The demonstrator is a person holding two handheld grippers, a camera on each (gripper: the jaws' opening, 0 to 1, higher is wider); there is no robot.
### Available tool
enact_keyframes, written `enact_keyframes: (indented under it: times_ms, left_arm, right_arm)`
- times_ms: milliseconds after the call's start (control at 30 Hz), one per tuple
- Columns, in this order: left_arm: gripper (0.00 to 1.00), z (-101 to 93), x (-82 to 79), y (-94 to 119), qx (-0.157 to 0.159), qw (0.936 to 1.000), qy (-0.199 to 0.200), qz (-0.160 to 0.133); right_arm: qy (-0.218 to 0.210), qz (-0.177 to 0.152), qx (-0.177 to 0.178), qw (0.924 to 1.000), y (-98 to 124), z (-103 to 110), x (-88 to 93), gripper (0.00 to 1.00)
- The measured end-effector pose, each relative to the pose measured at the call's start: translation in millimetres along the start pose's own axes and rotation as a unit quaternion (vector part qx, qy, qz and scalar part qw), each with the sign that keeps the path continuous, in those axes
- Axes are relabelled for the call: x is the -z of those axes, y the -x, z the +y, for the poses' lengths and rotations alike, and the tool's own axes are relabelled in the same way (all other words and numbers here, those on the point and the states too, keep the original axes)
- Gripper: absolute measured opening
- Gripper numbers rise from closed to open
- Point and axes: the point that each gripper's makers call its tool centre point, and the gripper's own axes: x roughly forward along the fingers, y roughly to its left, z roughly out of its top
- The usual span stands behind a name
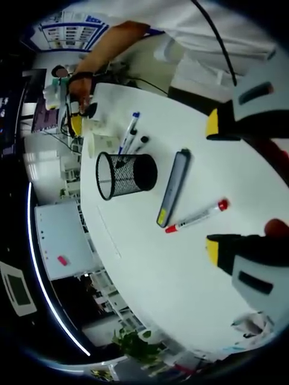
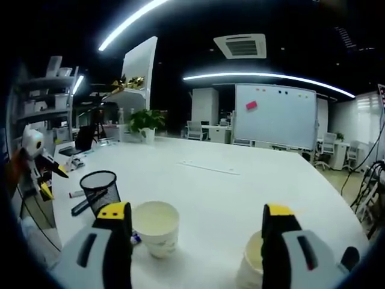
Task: Place the scattered laser pointers and whiteboard markers into the pen holder and stack the scattered paper cups together
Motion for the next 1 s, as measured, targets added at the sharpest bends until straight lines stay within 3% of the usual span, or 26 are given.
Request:
enact_keyframes:
  times_ms: [567,1000]
  left_arm:
    - [0.63,-1.2,-0.2,-1.2,0.002,1.0,-0.002,0.001]
    - [0.63,-2.3,0.1,-1.1,0.003,1.0,-0.001,0.002]
  right_arm:
    - [0.0,0.0,-0.011,0.9999,-1.4,7.1,2.5,0.88]
    - [0.011,-0.005,-0.043,0.999,-5.0,23.2,3.5,0.88]
